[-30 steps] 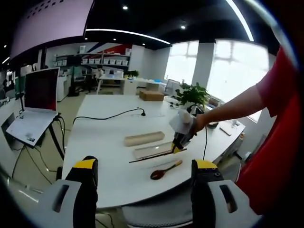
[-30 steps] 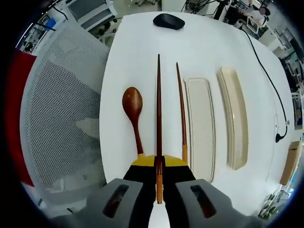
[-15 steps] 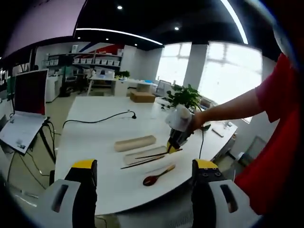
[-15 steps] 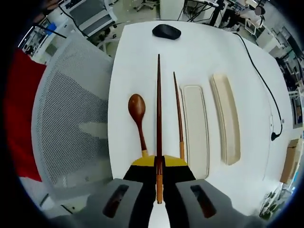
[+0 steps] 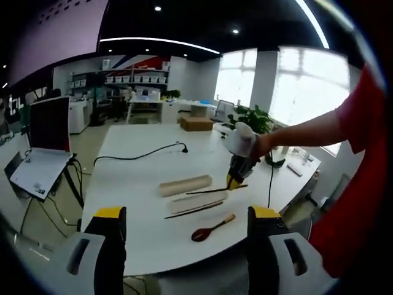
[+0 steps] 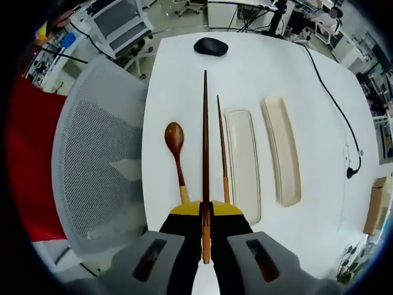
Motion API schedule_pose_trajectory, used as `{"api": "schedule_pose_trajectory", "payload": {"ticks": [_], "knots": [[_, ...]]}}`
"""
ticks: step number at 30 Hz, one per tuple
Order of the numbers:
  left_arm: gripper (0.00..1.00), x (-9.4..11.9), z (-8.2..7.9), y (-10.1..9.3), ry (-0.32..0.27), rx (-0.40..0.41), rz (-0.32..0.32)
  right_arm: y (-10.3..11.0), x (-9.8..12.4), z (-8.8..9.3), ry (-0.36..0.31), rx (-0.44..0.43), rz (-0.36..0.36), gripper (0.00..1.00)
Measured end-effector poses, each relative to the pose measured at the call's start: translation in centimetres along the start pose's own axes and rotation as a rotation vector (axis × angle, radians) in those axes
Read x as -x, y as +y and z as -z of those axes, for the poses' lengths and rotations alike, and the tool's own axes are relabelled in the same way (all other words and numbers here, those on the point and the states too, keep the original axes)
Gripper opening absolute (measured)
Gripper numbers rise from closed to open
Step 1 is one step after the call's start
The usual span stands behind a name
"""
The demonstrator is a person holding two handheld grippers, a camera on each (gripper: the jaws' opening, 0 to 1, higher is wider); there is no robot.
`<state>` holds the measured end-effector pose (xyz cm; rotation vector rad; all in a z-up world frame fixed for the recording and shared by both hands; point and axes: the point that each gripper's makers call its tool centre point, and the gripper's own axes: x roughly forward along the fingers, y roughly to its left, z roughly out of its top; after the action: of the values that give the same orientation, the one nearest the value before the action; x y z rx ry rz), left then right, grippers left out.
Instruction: Arrange the utensils inside the cutlery case until each visible utensil rests in its matching compartment.
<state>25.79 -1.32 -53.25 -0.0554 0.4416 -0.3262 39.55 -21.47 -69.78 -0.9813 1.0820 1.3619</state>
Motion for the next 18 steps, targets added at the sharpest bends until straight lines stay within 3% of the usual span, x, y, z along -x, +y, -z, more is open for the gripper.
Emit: {"api": "schedule_pose_trajectory", "payload": {"ticks": [3,5,7,9,11,13,18], "knots": [[0.81,-0.5,0.0,0.1,0.004,0.003,0.0,-0.4,0.1,0.0,-0.009,0.001,0.011,0.0],[0.81,-0.8,0.2,-0.3,0.037,0.001,0.029,-0.4,0.0,0.0,-0.004,-0.003,0.017,0.0],[0.81,-1.3,0.0,-0.6,0.024,-0.062,0.076,-0.4,0.0,-0.1,-0.004,0.001,0.023,0.0],[0.81,-1.9,0.6,0.4,0.062,-0.105,0.051,-0.7,0.0,-0.2,-0.007,0.003,0.034,0.0],[0.8,-2.2,0.4,0.7,0.07,-0.085,0.037,-0.8,0.1,-0.4,-0.01,-0.008,0.033,0.0],[0.8,-2.5,-0.4,0.3,0.015,-0.053,0.067,-1.1,0.1,-0.6,-0.011,-0.005,0.036,0.0],[0.8,-3.2,0.0,0.4,0.056,-0.074,0.073,-2.5,0.0,-0.4,0.005,-0.017,0.047,0.0]]}}
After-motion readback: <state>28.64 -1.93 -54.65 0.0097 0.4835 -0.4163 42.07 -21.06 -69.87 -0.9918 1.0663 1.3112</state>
